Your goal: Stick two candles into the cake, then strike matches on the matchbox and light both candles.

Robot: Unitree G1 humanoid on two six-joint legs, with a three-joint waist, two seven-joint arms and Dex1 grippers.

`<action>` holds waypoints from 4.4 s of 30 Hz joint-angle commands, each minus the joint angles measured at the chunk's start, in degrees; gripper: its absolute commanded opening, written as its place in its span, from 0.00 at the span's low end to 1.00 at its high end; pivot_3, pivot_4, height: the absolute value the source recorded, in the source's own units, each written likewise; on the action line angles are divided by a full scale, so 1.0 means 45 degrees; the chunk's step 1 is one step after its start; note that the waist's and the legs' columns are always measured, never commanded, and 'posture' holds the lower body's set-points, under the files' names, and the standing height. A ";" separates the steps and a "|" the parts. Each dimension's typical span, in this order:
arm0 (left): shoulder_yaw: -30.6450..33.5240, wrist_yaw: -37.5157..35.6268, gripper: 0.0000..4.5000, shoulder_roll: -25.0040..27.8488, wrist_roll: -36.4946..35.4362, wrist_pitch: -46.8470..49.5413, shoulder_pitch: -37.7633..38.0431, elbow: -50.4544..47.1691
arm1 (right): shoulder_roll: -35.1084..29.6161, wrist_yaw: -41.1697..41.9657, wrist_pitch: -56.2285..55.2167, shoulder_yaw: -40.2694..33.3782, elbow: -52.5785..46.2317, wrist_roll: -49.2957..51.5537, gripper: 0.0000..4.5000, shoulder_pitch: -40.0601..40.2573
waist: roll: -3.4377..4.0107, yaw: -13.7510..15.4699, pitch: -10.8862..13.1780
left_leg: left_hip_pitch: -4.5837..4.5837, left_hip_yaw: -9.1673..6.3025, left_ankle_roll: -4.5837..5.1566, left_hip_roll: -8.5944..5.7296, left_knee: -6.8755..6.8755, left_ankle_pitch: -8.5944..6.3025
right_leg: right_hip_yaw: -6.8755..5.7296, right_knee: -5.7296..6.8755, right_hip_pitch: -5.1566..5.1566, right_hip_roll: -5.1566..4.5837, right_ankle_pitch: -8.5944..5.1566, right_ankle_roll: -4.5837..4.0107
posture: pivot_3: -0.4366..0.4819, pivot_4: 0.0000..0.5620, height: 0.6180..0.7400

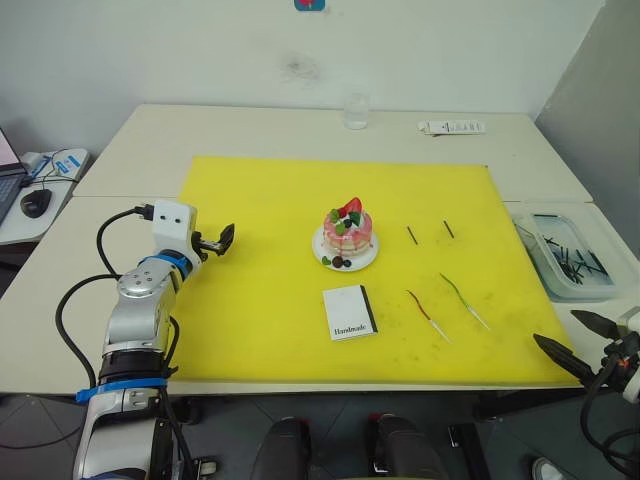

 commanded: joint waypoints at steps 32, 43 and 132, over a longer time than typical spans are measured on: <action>-0.0833 -0.4903 1.00 0.1152 -0.2079 0.0742 0.1369 -0.4420 | -0.0803 -0.0448 0.1771 0.0801 -0.3110 0.0424 1.00 -0.0474 | 0.0003 -0.0049 -0.0007 | 0.0006 0.0005 -0.0001 0.0007 0.0002 0.0000 | 0.0009 0.0007 -0.0001 -0.0001 -0.0019 -0.0035 | 0.48 0.27 1.00; -0.3234 -0.7345 1.00 0.1696 -0.4488 0.2768 0.2469 -1.0360 | -0.0847 -0.0550 0.2237 0.2361 -0.2828 -0.0201 1.00 -0.1148 | 0.0013 0.0006 -0.0014 | 0.0002 0.0009 0.0001 -0.0008 0.0013 0.0001 | 0.0021 0.0000 0.0005 0.0002 -0.0040 -0.0068 | 0.48 0.27 1.00; -0.2324 0.1225 0.67 -0.7702 -1.0441 0.7692 0.0106 -0.7952 | 0.2073 -0.4077 0.2232 0.5827 -0.5663 0.0593 0.00 -0.7082 | 0.0040 -0.0019 -0.0039 | -0.0013 -0.0043 0.0003 -0.0036 0.0043 0.0004 | 0.0021 0.0004 0.0017 0.0069 0.0003 0.0030 | 0.48 0.27 1.00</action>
